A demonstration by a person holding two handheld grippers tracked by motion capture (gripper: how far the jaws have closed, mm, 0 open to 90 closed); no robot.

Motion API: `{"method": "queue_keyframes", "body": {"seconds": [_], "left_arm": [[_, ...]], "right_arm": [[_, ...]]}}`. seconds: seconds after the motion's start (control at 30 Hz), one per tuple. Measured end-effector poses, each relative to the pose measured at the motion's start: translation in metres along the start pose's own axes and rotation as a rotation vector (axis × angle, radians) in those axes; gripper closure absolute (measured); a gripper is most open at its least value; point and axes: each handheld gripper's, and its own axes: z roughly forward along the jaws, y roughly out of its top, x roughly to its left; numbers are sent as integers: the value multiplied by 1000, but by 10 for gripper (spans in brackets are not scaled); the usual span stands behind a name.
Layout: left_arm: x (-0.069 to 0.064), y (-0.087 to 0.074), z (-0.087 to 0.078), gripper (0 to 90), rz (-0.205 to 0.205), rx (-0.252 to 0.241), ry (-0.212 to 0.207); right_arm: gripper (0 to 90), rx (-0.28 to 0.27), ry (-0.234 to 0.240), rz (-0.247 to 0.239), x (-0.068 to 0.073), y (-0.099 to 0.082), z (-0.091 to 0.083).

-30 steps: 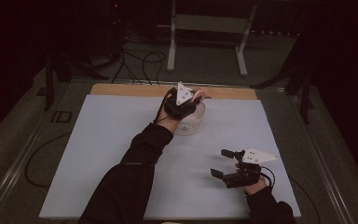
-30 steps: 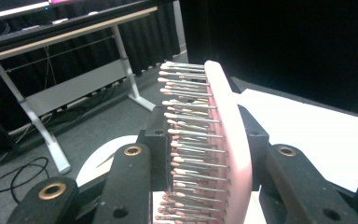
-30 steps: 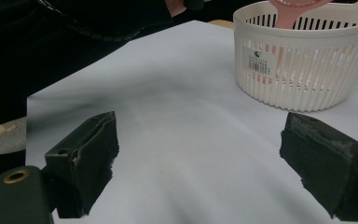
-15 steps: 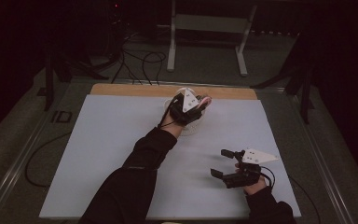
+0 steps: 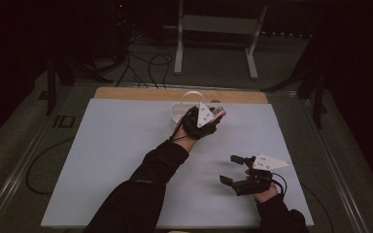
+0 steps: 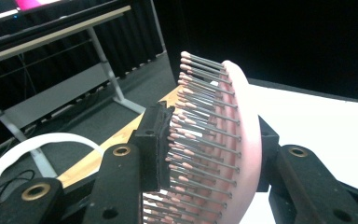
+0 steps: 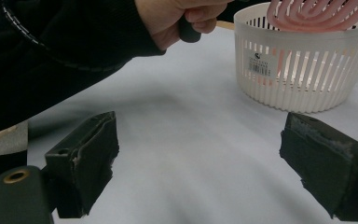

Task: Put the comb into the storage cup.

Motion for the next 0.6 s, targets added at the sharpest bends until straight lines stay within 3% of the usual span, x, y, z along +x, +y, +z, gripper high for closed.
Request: {"method": "queue_keyframes", "body": {"seconds": [0.17,0.27,0.37,0.43,0.6], "left_arm": [[2,-5,0,567,-8,15,-9],[7,-8,4,412,-36,67,-37],[10,-12,5,285,-48,79,-35],[13,-13,6,184,-81,88,-48],[17,-12,4,57,-96,90,-105]], "right_arm": [[112,-2,3,2,0,0,0],[112,-1,3,-1,0,0,0],[112,-1,3,-2,0,0,0],[112,2,2,-4,0,0,0],[112,2,2,-3,0,0,1]]}}
